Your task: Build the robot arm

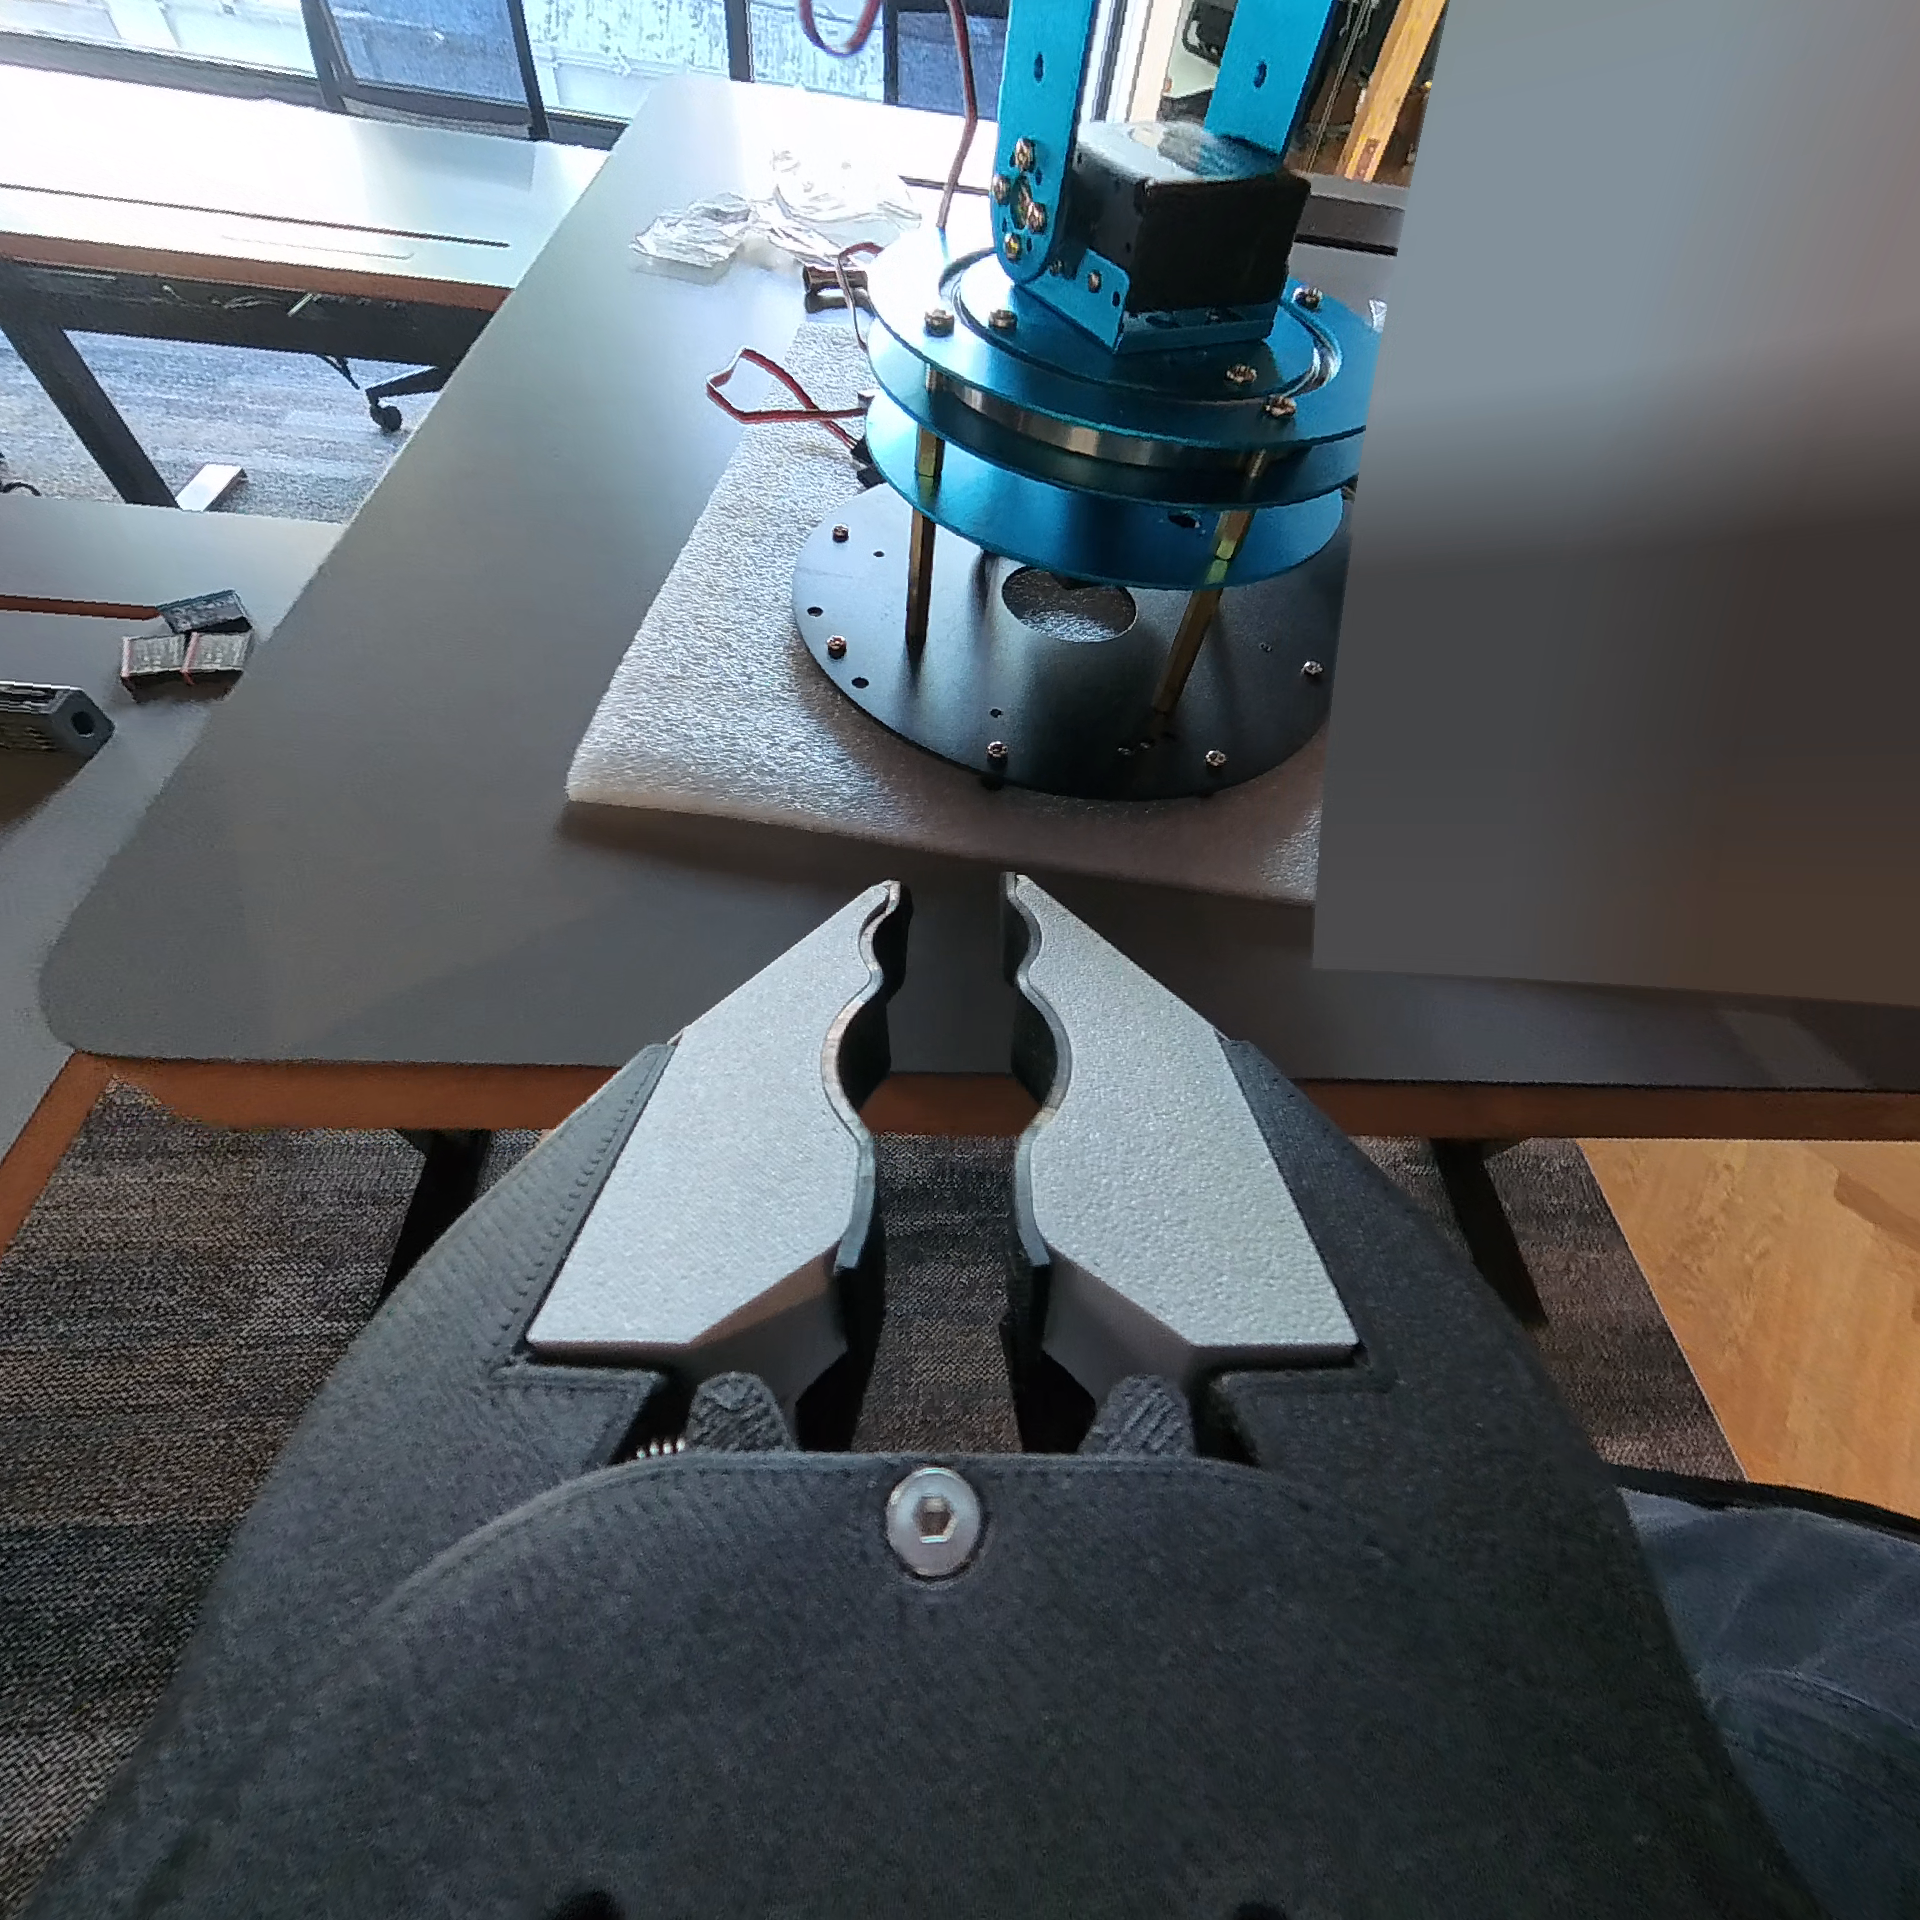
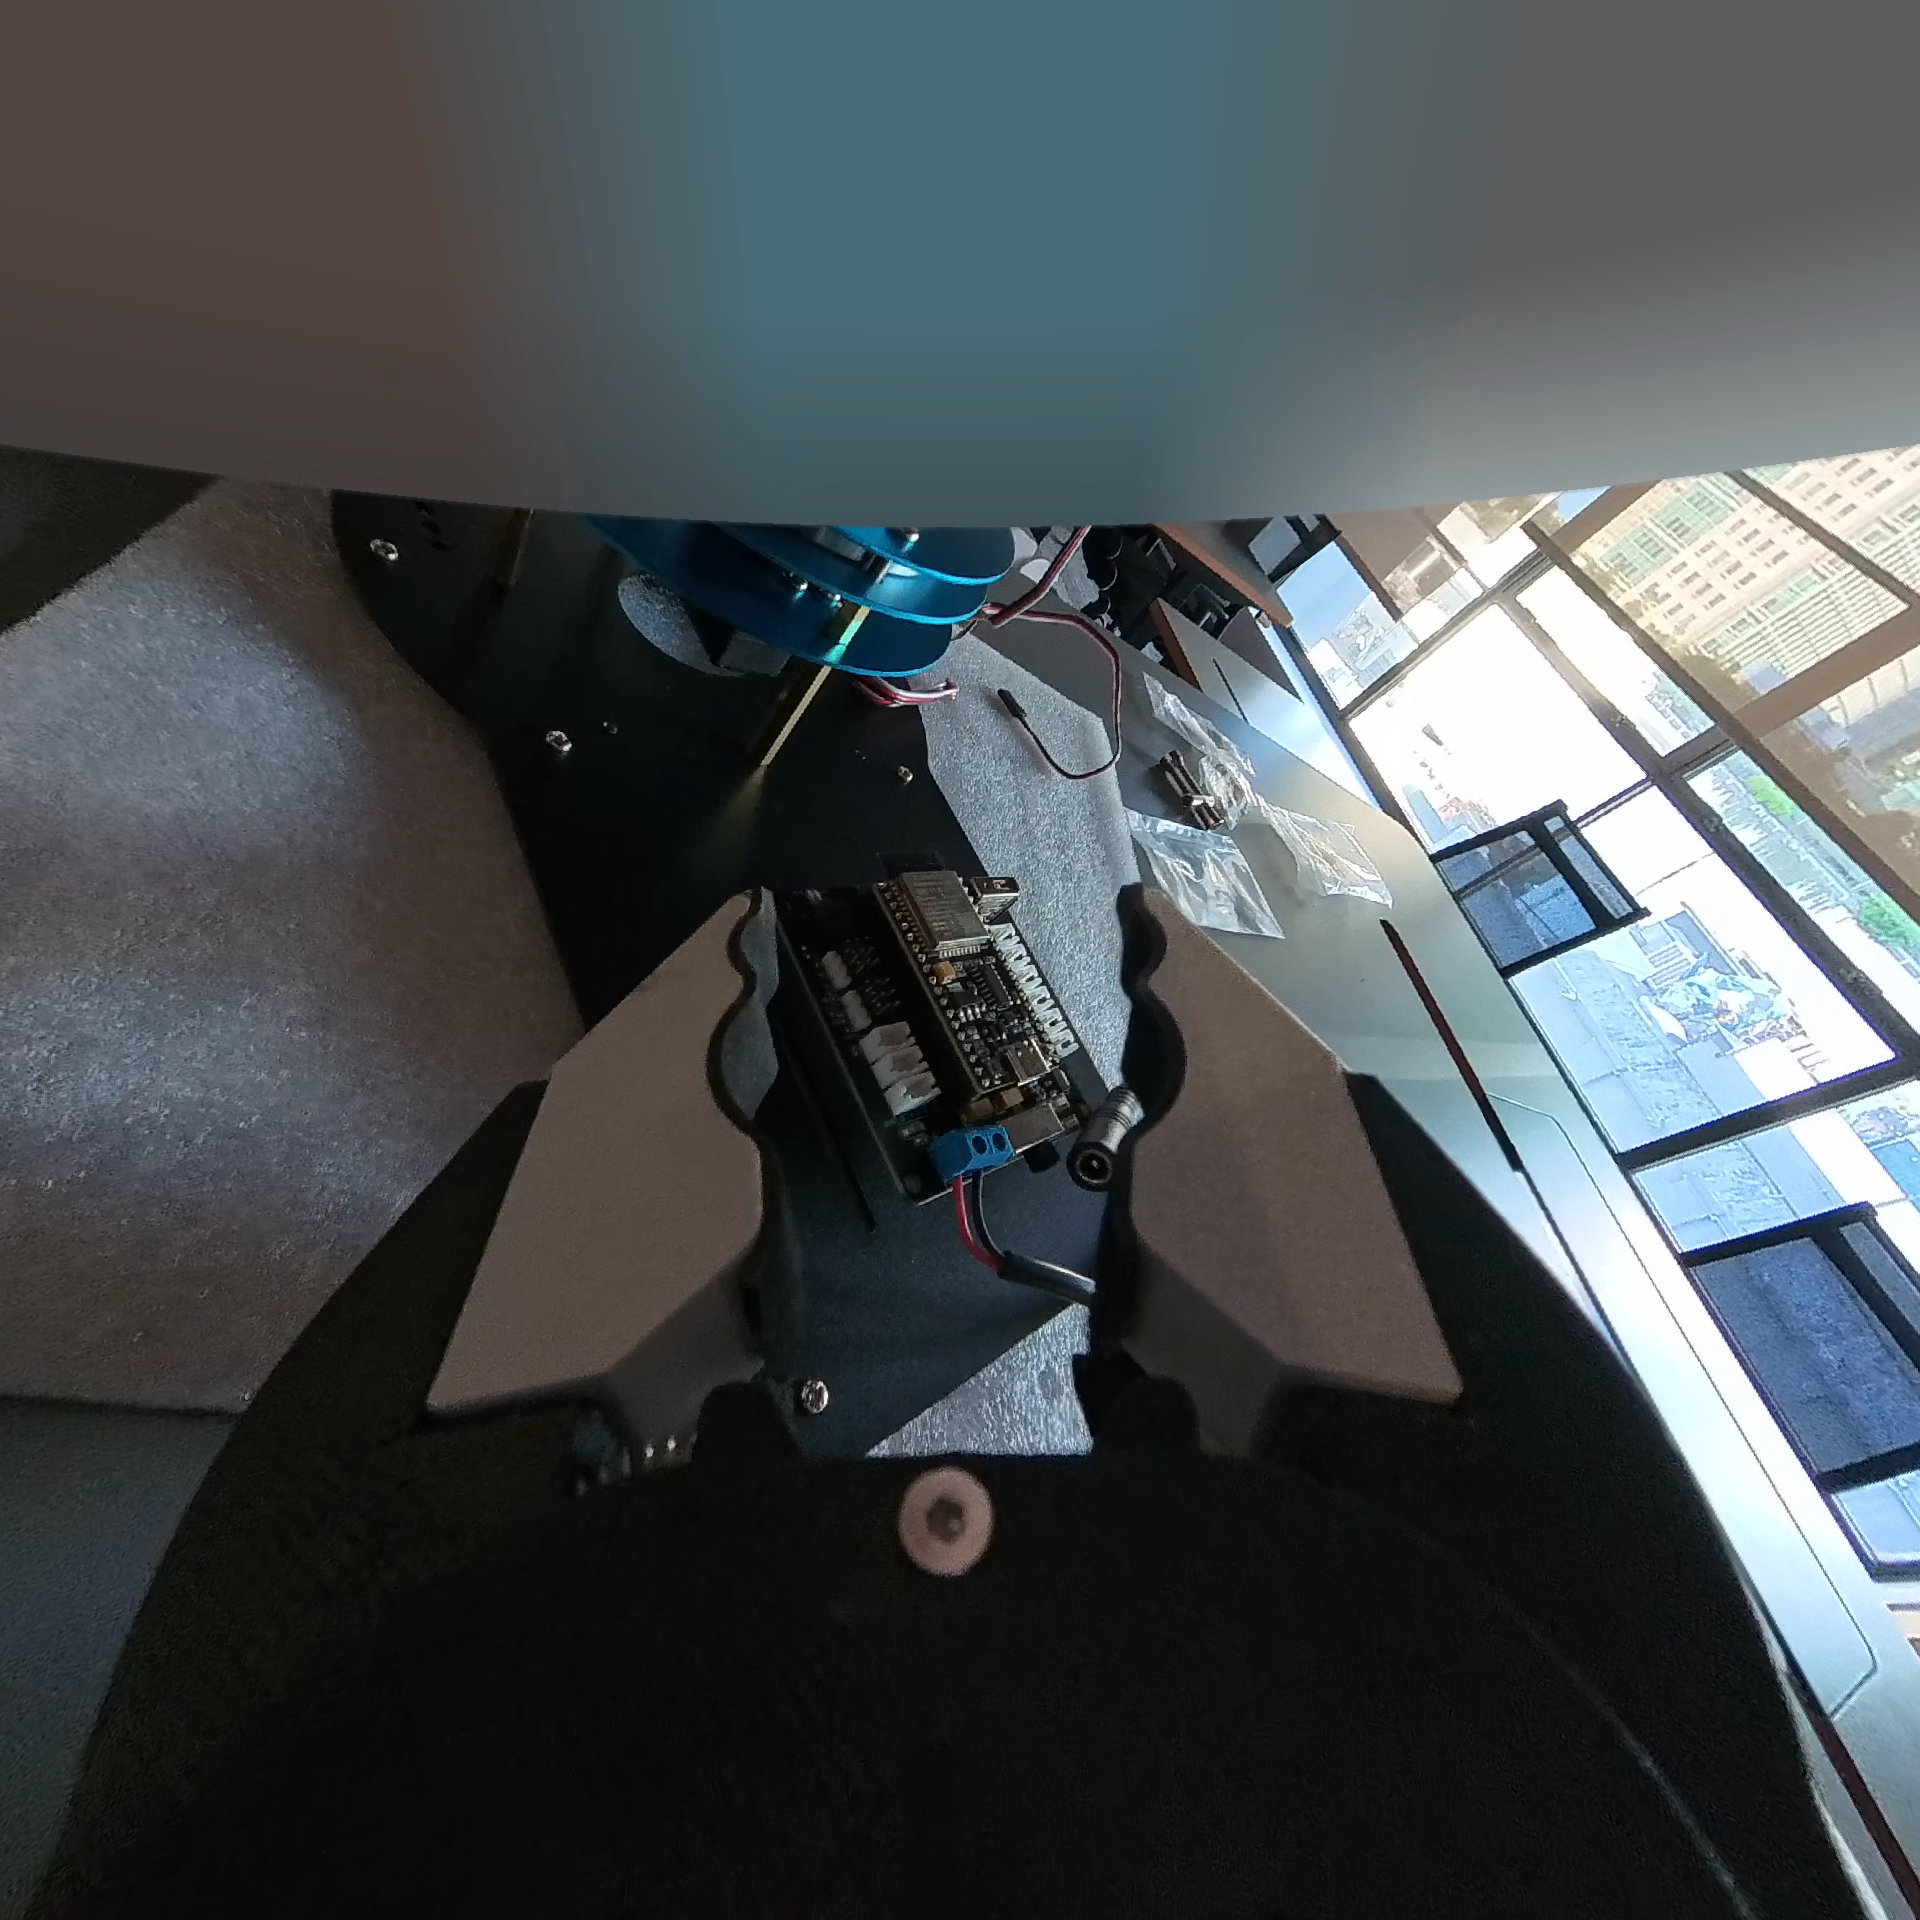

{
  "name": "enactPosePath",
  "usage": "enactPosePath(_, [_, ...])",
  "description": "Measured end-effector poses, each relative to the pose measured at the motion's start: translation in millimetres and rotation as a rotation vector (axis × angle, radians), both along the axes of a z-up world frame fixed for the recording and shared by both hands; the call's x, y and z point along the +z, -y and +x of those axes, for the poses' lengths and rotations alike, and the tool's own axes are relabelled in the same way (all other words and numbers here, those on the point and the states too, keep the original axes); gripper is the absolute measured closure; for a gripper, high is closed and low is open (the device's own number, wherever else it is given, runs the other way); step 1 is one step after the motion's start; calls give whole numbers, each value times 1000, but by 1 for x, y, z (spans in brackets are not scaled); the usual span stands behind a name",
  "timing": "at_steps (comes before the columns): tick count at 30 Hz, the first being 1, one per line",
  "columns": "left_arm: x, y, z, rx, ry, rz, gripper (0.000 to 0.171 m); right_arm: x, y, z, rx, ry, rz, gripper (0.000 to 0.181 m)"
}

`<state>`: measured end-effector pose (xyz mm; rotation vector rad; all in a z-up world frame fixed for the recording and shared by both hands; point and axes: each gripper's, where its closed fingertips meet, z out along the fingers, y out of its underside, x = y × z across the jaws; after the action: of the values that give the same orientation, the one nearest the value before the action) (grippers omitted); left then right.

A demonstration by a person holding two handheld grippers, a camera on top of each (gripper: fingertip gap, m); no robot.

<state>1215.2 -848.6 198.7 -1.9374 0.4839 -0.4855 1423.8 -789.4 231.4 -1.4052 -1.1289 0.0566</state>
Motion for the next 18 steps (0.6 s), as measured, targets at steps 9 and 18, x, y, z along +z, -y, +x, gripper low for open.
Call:
enactPosePath(9, [48,9,-22,8,-30,69,152,36,18,21,-24,-121,63,116])
enactPosePath(18, [96,54,-36,10,-73,23,145,95,90,203,-538,-256,-94,143])
